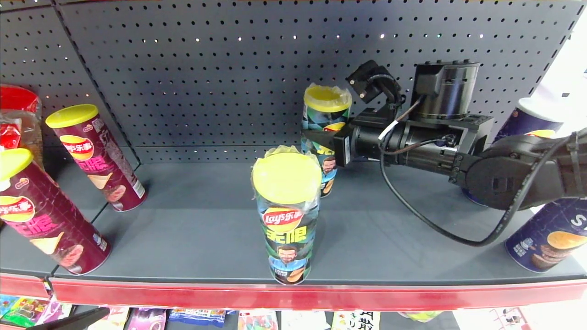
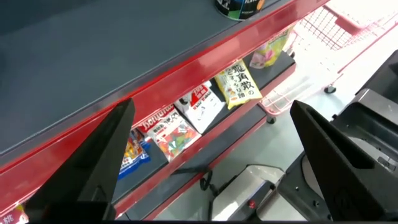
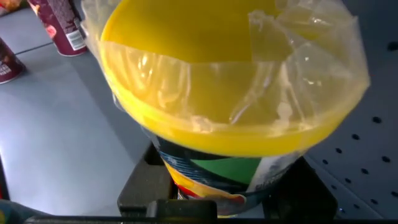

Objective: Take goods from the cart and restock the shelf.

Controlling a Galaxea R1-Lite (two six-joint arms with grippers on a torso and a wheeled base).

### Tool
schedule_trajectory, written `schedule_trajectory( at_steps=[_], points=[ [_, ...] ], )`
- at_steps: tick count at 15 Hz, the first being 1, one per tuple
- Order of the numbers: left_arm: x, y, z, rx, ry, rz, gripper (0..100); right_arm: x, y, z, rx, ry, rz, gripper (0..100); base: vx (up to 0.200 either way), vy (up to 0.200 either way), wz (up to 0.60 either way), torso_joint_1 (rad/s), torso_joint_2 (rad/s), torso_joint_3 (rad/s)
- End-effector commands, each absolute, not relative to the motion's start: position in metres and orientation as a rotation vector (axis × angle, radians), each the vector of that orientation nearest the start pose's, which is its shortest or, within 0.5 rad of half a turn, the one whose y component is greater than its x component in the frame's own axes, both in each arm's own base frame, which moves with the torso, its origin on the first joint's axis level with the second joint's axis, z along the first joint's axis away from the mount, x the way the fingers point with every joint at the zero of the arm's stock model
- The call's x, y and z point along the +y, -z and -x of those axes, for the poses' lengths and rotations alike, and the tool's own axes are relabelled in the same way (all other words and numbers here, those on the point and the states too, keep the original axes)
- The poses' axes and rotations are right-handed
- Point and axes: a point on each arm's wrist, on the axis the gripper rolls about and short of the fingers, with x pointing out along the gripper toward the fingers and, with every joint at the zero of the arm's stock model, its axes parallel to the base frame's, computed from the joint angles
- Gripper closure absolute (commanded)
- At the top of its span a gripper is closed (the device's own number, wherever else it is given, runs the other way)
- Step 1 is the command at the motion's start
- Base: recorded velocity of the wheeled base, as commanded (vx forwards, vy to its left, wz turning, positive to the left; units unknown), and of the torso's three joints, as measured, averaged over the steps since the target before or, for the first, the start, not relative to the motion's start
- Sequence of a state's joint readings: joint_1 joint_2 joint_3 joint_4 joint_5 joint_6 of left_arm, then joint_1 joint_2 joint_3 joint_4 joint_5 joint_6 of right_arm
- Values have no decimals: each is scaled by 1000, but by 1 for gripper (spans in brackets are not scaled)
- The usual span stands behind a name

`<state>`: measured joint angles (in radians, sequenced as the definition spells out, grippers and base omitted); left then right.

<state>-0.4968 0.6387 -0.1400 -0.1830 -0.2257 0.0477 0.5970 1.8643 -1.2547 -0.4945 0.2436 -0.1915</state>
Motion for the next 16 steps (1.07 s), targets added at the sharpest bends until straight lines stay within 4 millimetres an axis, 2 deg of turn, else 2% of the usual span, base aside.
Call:
schedule_trajectory(
  at_steps=[1, 11, 12, 16],
  points=[
    [-26, -129, -38, 309, 724, -90, 0, 216, -235, -309, 40, -849, 202, 100, 0, 0, 0, 0, 0, 0],
    [-26, -128, -38, 314, 723, -84, 0, 217, -229, -309, 68, -850, 190, 100, 0, 0, 0, 0, 0, 0],
    [-26, -128, -38, 313, 723, -84, 0, 217, -229, -309, 68, -850, 190, 0, 0, 0, 0, 0, 0, 0],
    [-26, -128, -38, 313, 723, -84, 0, 216, -229, -308, 68, -844, 190, 0, 0, 0, 0, 0, 0, 0]
  ],
)
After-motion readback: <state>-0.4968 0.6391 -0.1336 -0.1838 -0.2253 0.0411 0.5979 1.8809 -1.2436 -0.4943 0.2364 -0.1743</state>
